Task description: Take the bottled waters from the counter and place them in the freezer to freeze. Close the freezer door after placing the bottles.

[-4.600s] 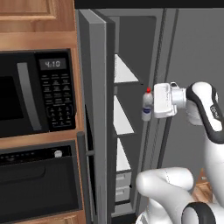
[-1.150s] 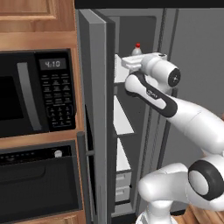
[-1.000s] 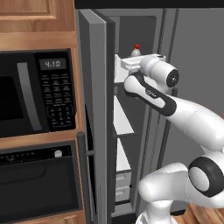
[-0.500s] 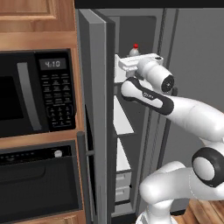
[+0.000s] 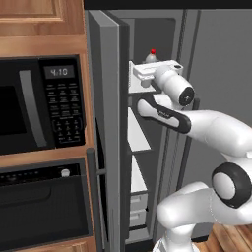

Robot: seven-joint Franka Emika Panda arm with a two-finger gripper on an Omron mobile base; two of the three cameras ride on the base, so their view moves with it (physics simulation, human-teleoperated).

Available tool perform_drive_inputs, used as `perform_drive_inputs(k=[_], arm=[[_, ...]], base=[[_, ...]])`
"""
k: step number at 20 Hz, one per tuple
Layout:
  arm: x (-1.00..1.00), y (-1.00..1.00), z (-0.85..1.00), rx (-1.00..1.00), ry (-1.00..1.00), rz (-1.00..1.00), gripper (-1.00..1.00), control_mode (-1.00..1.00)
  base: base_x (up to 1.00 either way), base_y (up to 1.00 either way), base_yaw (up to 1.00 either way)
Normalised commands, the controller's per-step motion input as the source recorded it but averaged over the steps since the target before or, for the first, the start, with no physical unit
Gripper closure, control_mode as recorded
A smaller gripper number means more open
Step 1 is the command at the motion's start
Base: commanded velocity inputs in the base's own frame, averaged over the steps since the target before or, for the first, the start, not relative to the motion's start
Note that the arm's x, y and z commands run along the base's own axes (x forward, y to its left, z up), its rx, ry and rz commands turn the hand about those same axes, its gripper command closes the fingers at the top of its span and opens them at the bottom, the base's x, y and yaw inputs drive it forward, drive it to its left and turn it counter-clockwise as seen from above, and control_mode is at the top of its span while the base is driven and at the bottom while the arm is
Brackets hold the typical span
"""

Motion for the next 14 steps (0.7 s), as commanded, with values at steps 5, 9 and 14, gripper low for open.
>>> perform_drive_inputs(k=[5, 9, 14], arm=[[0.08, 0.00, -0.55, 0.00, 0.07, 0.00, 1.00, -1.00], [-0.15, 0.01, -0.36, -0.01, 0.01, -0.04, 1.00, -1.00], [-0.02, 0.01, 0.12, 0.01, -0.06, -0.21, 1.00, -1.00]], base=[[0.00, 0.00, 0.00], [0.00, 0.00, 0.00], [0.00, 0.00, 0.00]])
